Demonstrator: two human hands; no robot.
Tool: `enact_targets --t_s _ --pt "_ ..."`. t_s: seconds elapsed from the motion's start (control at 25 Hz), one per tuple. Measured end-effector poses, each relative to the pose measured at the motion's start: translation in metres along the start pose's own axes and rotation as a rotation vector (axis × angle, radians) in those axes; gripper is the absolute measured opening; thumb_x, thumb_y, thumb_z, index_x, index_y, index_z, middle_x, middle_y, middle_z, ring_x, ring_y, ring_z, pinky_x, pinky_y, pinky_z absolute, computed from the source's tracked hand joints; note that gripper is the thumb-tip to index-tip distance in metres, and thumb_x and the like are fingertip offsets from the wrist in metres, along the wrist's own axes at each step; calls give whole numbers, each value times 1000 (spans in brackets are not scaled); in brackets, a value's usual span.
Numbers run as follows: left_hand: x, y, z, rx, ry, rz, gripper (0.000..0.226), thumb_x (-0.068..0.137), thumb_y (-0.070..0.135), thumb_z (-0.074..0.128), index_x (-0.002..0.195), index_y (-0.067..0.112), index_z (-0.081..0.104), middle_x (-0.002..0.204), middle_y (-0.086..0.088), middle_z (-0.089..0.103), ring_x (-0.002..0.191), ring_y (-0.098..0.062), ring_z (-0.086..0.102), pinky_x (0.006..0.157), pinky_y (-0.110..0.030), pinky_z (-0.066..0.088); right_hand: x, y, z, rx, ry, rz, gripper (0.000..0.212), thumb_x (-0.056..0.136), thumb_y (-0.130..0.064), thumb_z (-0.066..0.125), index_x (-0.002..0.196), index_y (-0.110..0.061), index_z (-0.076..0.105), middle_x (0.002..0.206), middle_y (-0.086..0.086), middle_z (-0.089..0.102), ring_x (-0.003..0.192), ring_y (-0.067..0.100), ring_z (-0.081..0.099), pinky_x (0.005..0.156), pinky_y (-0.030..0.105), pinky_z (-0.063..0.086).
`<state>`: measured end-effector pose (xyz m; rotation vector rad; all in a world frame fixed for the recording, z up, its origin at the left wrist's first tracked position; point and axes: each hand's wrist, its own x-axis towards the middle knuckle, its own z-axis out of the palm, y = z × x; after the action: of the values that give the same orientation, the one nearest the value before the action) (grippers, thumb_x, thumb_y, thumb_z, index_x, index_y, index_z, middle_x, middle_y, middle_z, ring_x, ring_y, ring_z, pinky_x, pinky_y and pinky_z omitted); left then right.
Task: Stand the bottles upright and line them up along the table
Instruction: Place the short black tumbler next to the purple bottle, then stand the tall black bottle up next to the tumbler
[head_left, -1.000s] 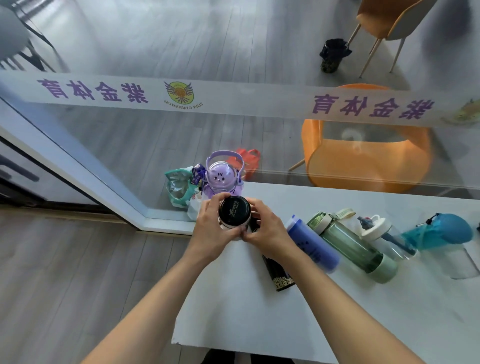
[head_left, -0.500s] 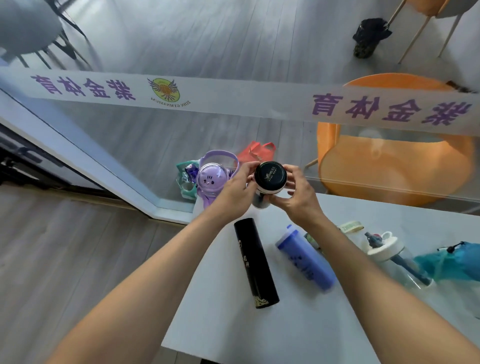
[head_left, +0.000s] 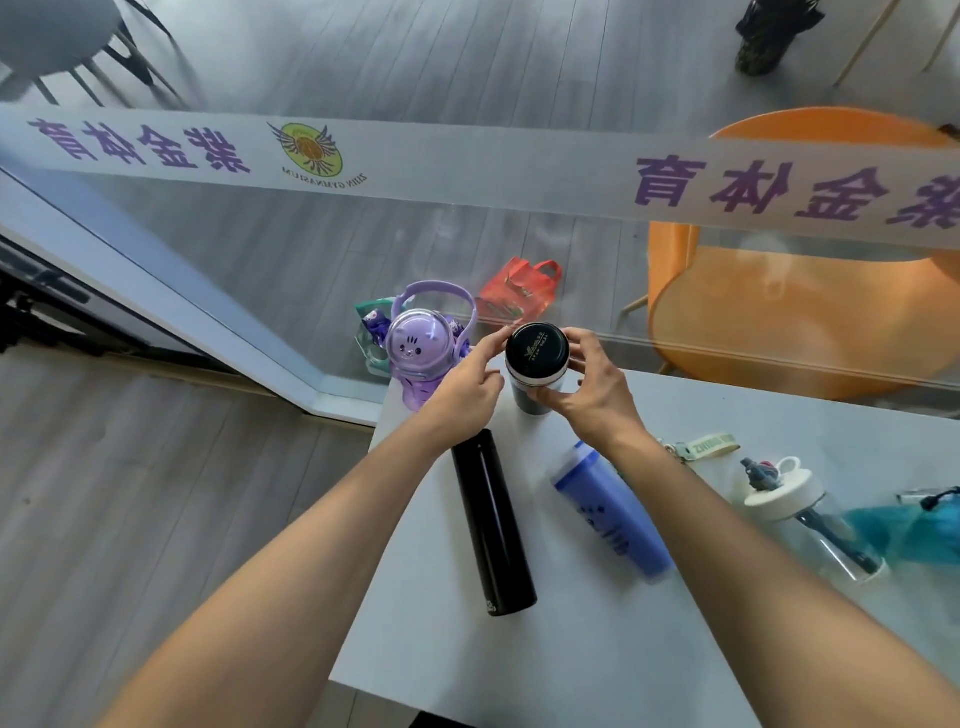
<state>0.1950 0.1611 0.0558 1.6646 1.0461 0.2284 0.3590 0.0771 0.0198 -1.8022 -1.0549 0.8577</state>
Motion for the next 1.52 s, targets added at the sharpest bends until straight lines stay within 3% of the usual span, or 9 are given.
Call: enact_targets --t_s 0.2,0.36,0.8,0.88,0.96,1.08,1.16,1.32,1.52 --pt "-55 -68 9 270 163 -179 54 94 15 54 146 22 41 136 -10 50 124 -28 51 109 -37 38 -5 -6 18 -32 103 10 71 64 -37 91 123 -31 50 119 -12 66 104 7 62 90 23 48" --pt "-82 -102 23 226 135 -341 77 85 31 71 151 27 30 134 -13 44 125 -33 49 109 -36 36 -8 -8 21 -55 117 32 75 63 -42 91 124 -31 49 121 -9 65 107 11 62 92 28 50" --pt "-82 -112 47 210 180 -392 114 75 29 80 155 37 0 137 -15 46 124 -37 50 100 -43 42 -19 -3 17 -103 181 110 80 64 -40 90 129 -27 46 125 -4 62 111 15 59 95 31 49" --pt "-81 -114 47 169 180 -461 111 74 32 80 156 27 5 142 -15 48 128 -37 49 100 -42 43 -25 -1 17 -146 189 175 87 65 -34 89 137 -23 42 133 4 56 120 21 54 102 35 45" --pt "-80 -116 47 107 195 -503 94 73 31 80 148 16 26 137 -12 55 125 -33 53 98 -37 45 -42 0 19 -229 264 246 84 71 -25 85 140 -17 39 135 10 51 124 26 50 106 39 41" --pt "-84 -115 45 20 217 -445 83 67 30 82 138 15 43 124 -5 63 114 -26 61 97 -37 50 -88 2 39 -178 282 264 60 82 -22 73 136 -15 46 126 7 55 117 23 54 104 40 43" --pt "-94 -110 44 -46 195 -341 88 64 28 84 141 19 43 121 0 63 108 -19 64 94 -36 54 -113 3 54 -86 131 350 51 89 -27 68 136 -20 50 123 1 58 112 17 57 102 39 48" --pt "-118 -96 43 -138 187 -124 73 67 10 85 131 22 51 121 3 62 108 -2 61 83 -18 55 -132 -5 65 45 -64 408 43 96 -29 62 138 -27 53 122 -4 64 109 11 62 99 30 50" --pt "-140 -89 37 -138 154 12 58 77 17 81 127 26 53 122 8 63 112 -5 61 86 -21 54 -160 -12 58 95 -52 293 45 84 -26 76 125 -34 59 115 -10 70 103 6 69 97 35 56"
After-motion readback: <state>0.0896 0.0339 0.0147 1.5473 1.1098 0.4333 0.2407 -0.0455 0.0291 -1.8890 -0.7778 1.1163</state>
